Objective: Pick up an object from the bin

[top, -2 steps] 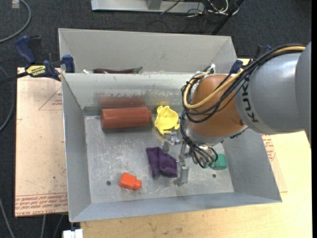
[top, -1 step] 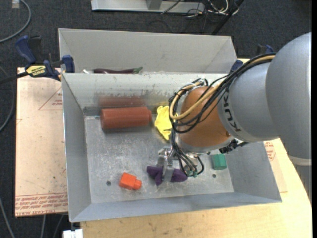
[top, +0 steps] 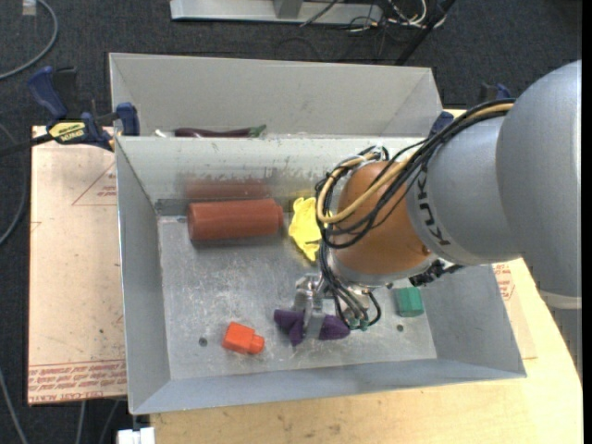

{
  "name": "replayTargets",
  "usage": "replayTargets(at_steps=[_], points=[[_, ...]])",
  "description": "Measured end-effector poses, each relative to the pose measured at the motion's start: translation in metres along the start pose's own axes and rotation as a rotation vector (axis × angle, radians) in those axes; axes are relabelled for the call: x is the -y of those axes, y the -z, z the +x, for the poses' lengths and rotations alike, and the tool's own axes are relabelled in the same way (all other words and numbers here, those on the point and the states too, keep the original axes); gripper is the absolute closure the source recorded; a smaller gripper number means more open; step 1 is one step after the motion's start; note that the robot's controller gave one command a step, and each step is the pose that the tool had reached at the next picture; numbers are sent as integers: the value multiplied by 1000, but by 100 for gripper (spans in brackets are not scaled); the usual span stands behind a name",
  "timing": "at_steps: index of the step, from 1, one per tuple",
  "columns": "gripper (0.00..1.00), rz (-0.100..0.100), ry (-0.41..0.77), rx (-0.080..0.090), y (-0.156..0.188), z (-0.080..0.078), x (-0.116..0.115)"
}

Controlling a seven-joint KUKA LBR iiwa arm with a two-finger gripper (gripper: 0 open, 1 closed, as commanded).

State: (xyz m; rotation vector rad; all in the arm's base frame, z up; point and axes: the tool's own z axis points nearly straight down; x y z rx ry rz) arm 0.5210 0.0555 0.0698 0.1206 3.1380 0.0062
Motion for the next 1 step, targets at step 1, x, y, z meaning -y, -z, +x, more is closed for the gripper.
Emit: replayTargets(at_steps=[1], points=[[100, -1, 15, 0, 110, -22, 6]])
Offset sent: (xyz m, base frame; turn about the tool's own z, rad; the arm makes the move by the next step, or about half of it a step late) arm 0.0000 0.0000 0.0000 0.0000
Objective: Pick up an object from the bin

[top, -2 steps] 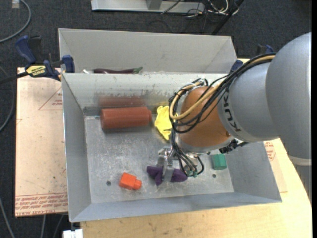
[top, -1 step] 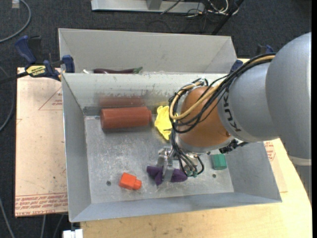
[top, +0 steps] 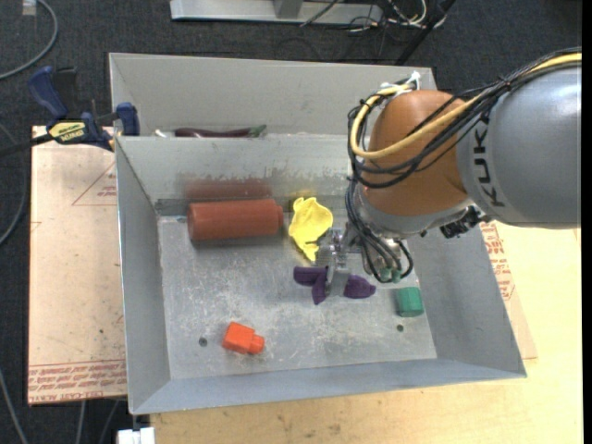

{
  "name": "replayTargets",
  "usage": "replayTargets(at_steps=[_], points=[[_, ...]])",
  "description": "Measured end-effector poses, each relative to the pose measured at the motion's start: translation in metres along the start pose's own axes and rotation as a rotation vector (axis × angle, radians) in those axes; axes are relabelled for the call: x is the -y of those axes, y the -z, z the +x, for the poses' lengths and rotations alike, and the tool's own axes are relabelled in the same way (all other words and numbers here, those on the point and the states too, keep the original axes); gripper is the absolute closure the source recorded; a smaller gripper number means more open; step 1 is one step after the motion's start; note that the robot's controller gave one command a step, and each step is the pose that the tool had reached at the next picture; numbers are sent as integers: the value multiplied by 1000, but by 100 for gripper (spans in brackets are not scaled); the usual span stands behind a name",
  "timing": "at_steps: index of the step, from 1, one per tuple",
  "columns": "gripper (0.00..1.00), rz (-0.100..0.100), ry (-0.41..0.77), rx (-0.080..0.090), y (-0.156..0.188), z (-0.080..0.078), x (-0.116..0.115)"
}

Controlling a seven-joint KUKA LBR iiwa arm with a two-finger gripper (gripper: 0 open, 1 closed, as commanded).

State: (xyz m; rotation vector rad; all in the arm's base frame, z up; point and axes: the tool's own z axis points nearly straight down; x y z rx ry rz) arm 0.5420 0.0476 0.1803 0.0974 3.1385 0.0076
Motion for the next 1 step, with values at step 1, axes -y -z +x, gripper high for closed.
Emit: replayTargets(at_steps=[1], points=[[100, 0, 0, 0, 0, 0, 0]])
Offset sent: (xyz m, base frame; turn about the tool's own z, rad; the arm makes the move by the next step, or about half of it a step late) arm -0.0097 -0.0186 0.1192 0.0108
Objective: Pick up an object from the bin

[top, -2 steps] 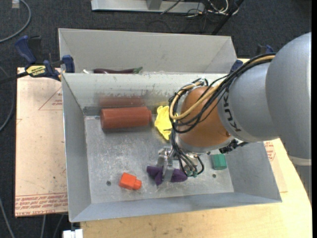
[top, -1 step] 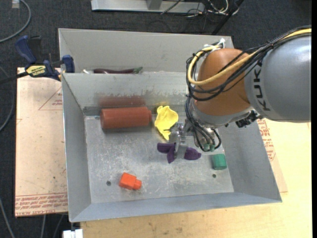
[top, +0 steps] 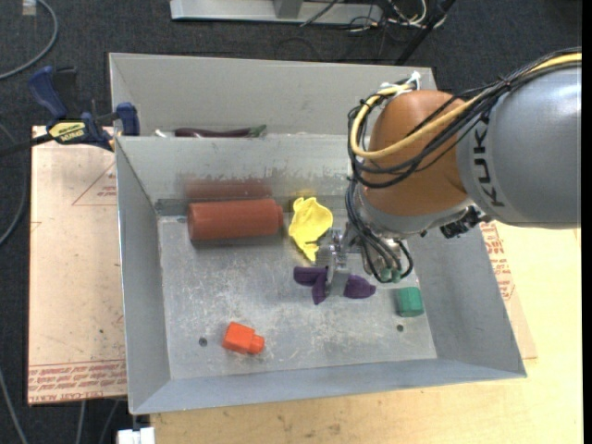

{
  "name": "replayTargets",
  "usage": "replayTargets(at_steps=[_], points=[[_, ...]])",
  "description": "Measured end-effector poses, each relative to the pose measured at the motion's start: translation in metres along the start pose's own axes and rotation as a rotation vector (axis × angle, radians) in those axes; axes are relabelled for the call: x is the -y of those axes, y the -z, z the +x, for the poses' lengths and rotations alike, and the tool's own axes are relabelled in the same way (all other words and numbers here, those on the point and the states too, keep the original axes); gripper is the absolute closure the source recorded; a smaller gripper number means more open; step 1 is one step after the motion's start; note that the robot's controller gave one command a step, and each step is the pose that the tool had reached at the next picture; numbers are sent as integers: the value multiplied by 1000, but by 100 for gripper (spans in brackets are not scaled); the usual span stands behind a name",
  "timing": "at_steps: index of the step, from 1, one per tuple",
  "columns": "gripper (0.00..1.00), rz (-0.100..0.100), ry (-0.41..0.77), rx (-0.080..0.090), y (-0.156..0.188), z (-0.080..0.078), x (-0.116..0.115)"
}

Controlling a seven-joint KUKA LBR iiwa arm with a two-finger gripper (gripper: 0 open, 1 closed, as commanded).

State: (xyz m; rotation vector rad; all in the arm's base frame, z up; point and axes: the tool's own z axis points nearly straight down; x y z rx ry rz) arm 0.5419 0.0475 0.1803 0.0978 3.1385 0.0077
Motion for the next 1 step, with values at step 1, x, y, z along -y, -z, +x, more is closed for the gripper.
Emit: replayTargets(at_steps=[1], points=[[100, -1, -12, 4, 119, 7, 18]])
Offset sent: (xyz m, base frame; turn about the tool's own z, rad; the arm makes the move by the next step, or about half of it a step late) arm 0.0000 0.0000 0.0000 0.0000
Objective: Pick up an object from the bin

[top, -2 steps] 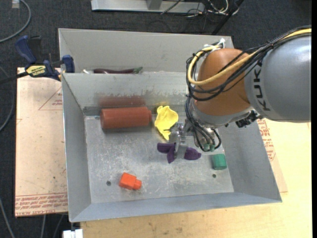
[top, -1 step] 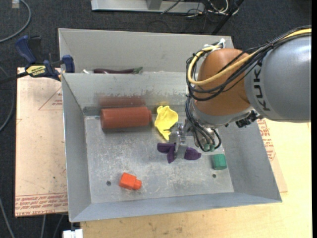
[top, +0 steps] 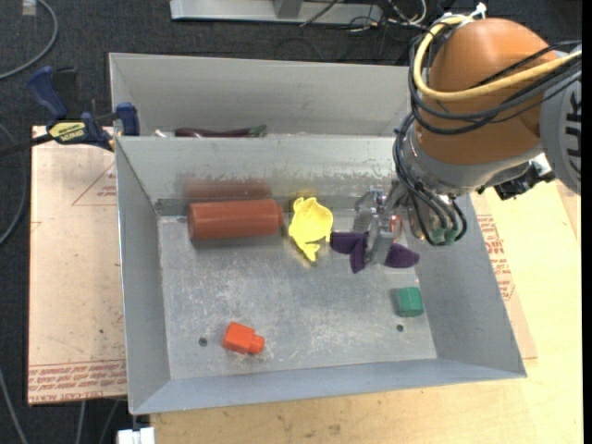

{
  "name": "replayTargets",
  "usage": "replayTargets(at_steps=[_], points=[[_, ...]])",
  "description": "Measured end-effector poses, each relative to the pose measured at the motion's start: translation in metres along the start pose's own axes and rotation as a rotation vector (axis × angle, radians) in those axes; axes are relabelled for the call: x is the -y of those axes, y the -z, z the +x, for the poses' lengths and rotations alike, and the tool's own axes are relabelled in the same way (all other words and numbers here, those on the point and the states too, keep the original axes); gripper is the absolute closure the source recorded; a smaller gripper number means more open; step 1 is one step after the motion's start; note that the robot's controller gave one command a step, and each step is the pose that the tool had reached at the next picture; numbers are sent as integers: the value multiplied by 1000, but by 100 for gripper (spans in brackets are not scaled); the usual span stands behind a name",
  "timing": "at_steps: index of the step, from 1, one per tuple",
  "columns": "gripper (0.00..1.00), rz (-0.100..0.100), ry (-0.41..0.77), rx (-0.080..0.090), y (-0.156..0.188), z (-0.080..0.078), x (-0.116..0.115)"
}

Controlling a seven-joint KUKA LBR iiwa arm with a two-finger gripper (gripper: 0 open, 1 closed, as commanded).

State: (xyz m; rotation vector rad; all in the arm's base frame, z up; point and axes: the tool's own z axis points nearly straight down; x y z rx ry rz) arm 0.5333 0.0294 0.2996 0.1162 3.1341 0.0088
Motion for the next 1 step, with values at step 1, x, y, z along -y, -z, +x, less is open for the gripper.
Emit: replayTargets(at_steps=[1], points=[[100, 0, 0, 0, 0, 0, 0]])
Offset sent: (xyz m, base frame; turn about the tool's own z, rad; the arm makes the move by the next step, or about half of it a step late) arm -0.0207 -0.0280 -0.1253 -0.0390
